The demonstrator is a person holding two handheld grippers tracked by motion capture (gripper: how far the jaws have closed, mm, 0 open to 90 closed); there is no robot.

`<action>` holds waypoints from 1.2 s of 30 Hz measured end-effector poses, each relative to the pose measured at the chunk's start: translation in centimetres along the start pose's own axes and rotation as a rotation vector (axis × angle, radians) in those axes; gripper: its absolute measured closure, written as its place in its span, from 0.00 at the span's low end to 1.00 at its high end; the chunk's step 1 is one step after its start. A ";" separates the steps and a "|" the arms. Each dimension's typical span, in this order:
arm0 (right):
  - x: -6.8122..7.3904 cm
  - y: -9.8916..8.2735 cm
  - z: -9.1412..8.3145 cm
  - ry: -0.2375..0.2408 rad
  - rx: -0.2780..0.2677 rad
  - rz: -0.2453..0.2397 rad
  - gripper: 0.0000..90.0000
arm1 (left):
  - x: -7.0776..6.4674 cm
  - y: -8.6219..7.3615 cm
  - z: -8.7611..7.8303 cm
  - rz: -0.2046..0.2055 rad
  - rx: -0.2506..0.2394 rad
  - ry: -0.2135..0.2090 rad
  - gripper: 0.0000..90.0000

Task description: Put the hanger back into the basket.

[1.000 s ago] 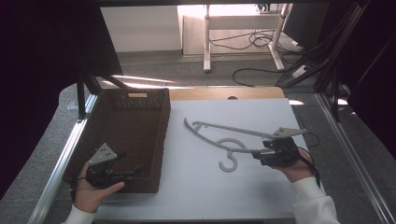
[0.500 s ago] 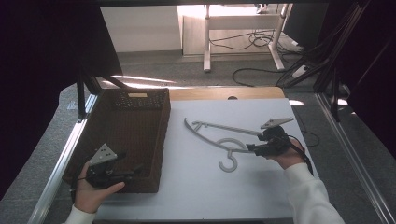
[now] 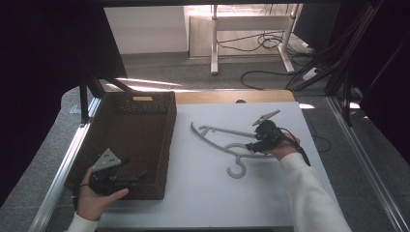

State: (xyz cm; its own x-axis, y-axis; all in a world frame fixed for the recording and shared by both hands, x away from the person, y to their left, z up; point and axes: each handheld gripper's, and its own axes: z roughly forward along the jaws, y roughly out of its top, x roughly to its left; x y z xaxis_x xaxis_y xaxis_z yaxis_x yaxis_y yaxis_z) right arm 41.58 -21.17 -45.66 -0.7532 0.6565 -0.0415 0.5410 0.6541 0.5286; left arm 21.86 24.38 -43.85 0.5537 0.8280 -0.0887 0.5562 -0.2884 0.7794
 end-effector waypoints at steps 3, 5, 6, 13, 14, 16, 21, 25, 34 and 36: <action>-0.1 0.3 1.1 -0.004 0.025 -0.004 0.49 | 0.1 0.0 0.1 0.000 0.002 0.000 0.24; -0.2 0.4 1.8 -0.004 0.044 -0.009 0.50 | 0.1 0.0 0.1 -0.001 0.001 -0.001 0.23; -0.3 0.5 2.1 -0.004 0.055 -0.015 0.51 | 0.1 0.0 0.1 -0.002 0.001 0.000 0.23; -0.1 1.8 4.1 -0.019 0.125 -0.063 0.61 | 0.2 0.0 0.1 -0.004 0.004 0.000 0.23; -0.1 1.9 4.4 -0.018 0.142 -0.074 0.62 | 0.2 0.0 0.1 -0.004 0.003 0.000 0.23; 0.0 2.0 4.6 -0.016 0.155 -0.077 0.64 | 0.3 -0.1 0.1 -0.005 0.003 0.000 0.23; 0.2 2.4 5.5 -0.028 0.216 -0.106 0.77 | 0.4 -0.2 0.0 -0.009 0.002 0.002 0.23; 0.2 2.4 5.9 -0.013 0.242 -0.107 0.84 | 0.4 -0.2 0.0 -0.011 -0.001 0.004 0.23; 0.5 2.4 5.9 -0.011 0.248 -0.154 0.88 | 0.5 -0.2 0.0 -0.010 0.000 0.007 0.23; 0.6 2.4 5.9 -0.012 0.246 -0.179 0.90 | 0.5 -0.2 0.0 -0.011 -0.001 0.007 0.23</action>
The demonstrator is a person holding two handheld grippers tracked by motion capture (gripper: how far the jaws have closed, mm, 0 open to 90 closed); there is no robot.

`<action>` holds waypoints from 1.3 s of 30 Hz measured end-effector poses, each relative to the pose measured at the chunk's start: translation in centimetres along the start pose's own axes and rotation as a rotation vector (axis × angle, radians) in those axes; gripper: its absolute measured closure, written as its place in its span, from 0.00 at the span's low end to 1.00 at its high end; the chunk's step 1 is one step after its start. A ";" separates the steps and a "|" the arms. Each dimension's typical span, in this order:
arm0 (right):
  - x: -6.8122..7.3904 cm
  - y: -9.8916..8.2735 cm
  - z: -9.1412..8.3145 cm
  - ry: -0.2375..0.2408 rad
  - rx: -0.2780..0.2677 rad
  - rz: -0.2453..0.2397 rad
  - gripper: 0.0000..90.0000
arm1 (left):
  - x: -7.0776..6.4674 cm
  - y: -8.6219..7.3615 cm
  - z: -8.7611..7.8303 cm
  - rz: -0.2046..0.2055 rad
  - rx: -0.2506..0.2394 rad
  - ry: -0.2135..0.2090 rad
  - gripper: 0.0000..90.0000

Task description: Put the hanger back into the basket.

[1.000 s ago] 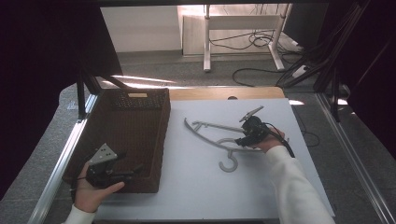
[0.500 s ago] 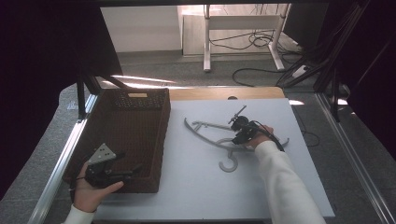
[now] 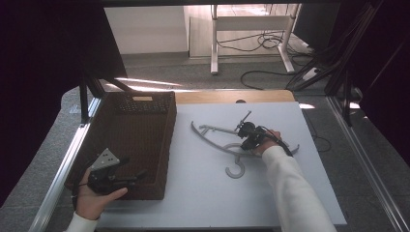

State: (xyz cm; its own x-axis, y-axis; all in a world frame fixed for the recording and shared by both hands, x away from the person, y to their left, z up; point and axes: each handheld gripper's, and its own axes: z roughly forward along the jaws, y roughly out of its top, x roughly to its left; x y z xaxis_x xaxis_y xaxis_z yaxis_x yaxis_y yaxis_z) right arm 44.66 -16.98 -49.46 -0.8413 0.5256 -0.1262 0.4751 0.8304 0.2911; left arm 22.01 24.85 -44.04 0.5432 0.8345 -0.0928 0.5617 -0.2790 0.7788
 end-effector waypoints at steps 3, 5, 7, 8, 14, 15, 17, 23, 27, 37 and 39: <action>0.0 0.0 0.0 0.007 -0.002 -0.009 0.91 | 0.1 0.0 -0.1 0.000 -0.001 0.003 0.23; -0.1 -0.2 -0.1 0.004 -0.010 -0.010 0.91 | 0.1 0.0 -0.1 -0.003 -0.003 0.004 0.23; -0.1 -0.2 -0.1 -0.005 -0.010 -0.017 0.91 | 0.2 -0.1 -0.1 -0.005 -0.004 0.005 0.23; -0.3 -0.3 -0.3 0.005 -0.015 -0.019 0.91 | 0.2 -0.1 -0.1 -0.005 -0.005 0.006 0.23; -0.5 -0.4 -1.5 0.023 -0.067 0.022 0.91 | 0.2 0.0 -0.2 -0.006 -0.011 0.009 0.24; -0.5 -0.4 -1.8 0.028 -0.081 0.033 0.91 | 0.1 0.0 -0.2 -0.006 -0.013 0.009 0.24; -0.7 -0.4 -2.5 0.045 -0.115 0.069 0.91 | 0.1 0.1 -0.3 -0.005 -0.017 0.010 0.24; -0.8 -0.4 -5.2 0.093 -0.226 0.175 0.91 | 0.0 0.2 -0.5 -0.010 -0.029 0.007 0.24; -0.8 -0.4 -6.5 0.098 -0.275 0.226 0.91 | -0.1 0.3 -0.5 -0.007 -0.032 0.003 0.24; 0.3 0.4 -9.2 0.162 -0.404 0.338 0.91 | -0.3 0.5 -0.8 -0.011 -0.050 -0.007 0.24; 0.5 0.5 -9.5 0.173 -0.426 0.358 0.91 | -0.3 0.5 -0.8 -0.012 -0.052 -0.009 0.24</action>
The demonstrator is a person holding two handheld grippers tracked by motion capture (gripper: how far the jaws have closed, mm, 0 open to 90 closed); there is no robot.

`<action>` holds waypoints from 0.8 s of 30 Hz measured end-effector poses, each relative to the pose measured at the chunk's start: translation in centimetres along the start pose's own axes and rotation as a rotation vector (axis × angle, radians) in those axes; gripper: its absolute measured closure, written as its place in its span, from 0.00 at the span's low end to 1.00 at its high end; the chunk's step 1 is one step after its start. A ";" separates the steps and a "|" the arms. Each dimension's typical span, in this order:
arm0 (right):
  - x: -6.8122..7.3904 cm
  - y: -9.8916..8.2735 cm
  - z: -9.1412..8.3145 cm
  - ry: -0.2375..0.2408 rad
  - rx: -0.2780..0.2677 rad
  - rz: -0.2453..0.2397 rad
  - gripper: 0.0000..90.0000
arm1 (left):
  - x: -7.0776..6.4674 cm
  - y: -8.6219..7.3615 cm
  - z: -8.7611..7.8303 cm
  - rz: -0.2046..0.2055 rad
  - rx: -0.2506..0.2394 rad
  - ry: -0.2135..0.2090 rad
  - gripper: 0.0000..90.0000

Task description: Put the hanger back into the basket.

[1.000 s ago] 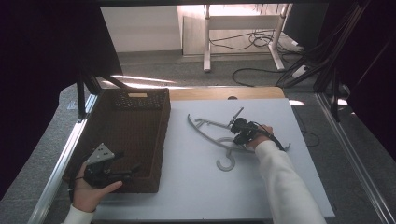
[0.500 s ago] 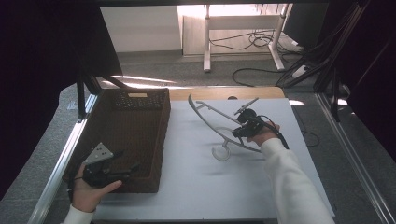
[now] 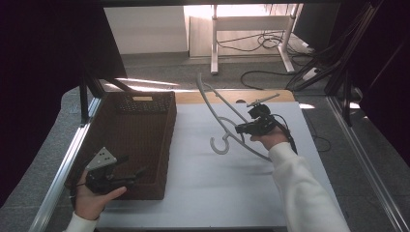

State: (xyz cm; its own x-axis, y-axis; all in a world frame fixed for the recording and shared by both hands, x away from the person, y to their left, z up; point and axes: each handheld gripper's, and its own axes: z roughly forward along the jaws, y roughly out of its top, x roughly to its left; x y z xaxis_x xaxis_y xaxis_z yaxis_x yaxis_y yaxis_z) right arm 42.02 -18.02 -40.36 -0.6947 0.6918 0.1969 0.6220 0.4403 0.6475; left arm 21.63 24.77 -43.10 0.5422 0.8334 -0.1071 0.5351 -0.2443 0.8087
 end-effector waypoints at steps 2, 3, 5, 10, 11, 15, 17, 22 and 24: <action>0.3 0.1 -0.3 0.019 -0.027 0.022 0.91 | -0.1 0.1 0.0 -0.001 -0.005 -0.005 0.24; 0.3 0.1 -0.3 0.019 -0.027 0.022 0.91 | -0.3 0.1 0.0 -0.001 -0.007 -0.010 0.24; 0.7 0.2 -0.6 0.048 -0.065 0.056 0.91 | -0.5 0.3 0.1 0.002 -0.009 -0.016 0.24; 1.6 0.2 -0.9 0.082 -0.107 0.100 0.91 | -1.5 0.8 0.2 0.005 -0.026 -0.046 0.24; 1.6 0.2 -0.9 0.082 -0.107 0.100 0.91 | -1.6 0.9 0.3 0.005 -0.028 -0.051 0.24; 2.2 0.2 -1.0 0.089 -0.130 0.110 0.91 | -2.4 1.6 0.7 0.012 -0.031 -0.075 0.25; 2.4 0.2 -1.0 0.094 -0.142 0.122 0.91 | -2.8 1.9 1.1 0.007 -0.032 -0.085 0.25; 2.5 0.3 -1.0 0.111 -0.174 0.163 0.91 | -3.9 3.0 2.1 -0.001 -0.031 -0.101 0.26; 2.6 0.3 -0.9 0.116 -0.183 0.177 0.91 | -4.3 3.4 2.7 -0.006 -0.028 -0.109 0.27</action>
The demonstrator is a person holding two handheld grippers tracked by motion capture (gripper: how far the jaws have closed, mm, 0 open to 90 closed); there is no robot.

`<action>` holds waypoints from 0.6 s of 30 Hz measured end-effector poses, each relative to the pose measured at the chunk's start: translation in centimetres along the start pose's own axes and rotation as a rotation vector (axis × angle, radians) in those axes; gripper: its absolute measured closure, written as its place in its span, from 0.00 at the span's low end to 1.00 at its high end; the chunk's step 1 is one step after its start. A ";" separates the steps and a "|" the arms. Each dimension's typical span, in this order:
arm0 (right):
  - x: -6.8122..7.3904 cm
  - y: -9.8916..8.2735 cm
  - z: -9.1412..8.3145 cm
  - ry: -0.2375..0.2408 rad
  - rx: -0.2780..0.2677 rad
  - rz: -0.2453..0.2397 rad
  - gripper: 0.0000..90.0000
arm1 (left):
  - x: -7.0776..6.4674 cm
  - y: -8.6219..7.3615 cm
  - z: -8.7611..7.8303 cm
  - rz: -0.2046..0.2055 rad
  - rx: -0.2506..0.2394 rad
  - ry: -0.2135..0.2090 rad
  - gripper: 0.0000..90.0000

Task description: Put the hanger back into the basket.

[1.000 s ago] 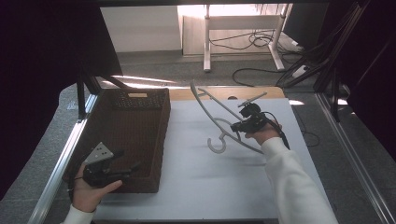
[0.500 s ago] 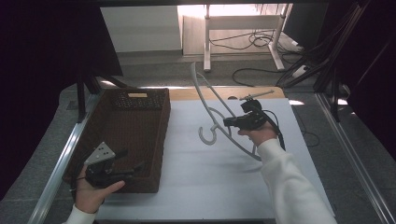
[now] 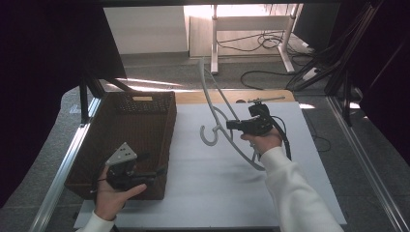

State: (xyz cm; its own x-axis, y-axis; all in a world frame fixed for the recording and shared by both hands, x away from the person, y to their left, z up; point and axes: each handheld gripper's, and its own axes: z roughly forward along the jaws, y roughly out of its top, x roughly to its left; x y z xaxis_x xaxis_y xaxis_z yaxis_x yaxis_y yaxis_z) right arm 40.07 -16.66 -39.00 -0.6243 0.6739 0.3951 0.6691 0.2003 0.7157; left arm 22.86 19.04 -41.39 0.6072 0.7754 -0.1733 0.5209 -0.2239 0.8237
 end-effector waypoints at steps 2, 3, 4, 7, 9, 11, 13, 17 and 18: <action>0.1 0.0 0.1 0.012 -0.017 0.019 0.91 | -0.2 0.3 0.4 -0.013 0.001 -0.006 0.28; 0.1 0.0 0.1 0.012 -0.017 0.019 0.91 | -0.3 0.4 0.6 -0.019 0.001 -0.012 0.28; 0.2 0.0 0.2 0.019 -0.025 0.029 0.91 | -0.5 0.6 0.8 -0.023 0.000 -0.017 0.28; 0.4 0.1 0.3 0.021 -0.032 0.032 0.91 | -1.1 1.0 1.5 -0.039 0.000 -0.027 0.29; 0.6 0.1 0.5 0.027 -0.038 0.039 0.91 | -1.4 1.4 1.9 -0.043 0.000 -0.036 0.29; 0.7 0.2 0.6 0.030 -0.040 0.041 0.91 | -1.7 1.7 2.3 -0.039 0.000 -0.044 0.29; 0.8 0.2 0.8 0.029 -0.039 0.040 0.91 | -2.2 2.0 2.9 -0.045 0.004 -0.053 0.30; 0.8 0.1 1.0 0.033 -0.037 0.044 0.91 | -2.7 2.1 3.7 -0.051 0.011 -0.058 0.30; 0.8 0.1 1.0 0.033 -0.037 0.044 0.91 | -2.9 2.2 4.0 -0.055 0.012 -0.063 0.30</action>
State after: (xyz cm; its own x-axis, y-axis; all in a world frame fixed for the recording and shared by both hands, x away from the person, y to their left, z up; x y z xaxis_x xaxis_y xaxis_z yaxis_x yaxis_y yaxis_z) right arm 40.05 -15.32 -39.16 -0.6080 0.6577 0.4447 0.6812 0.1445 0.7177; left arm 24.64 14.00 -41.24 0.6134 0.7484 -0.2520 0.5617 -0.1891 0.8055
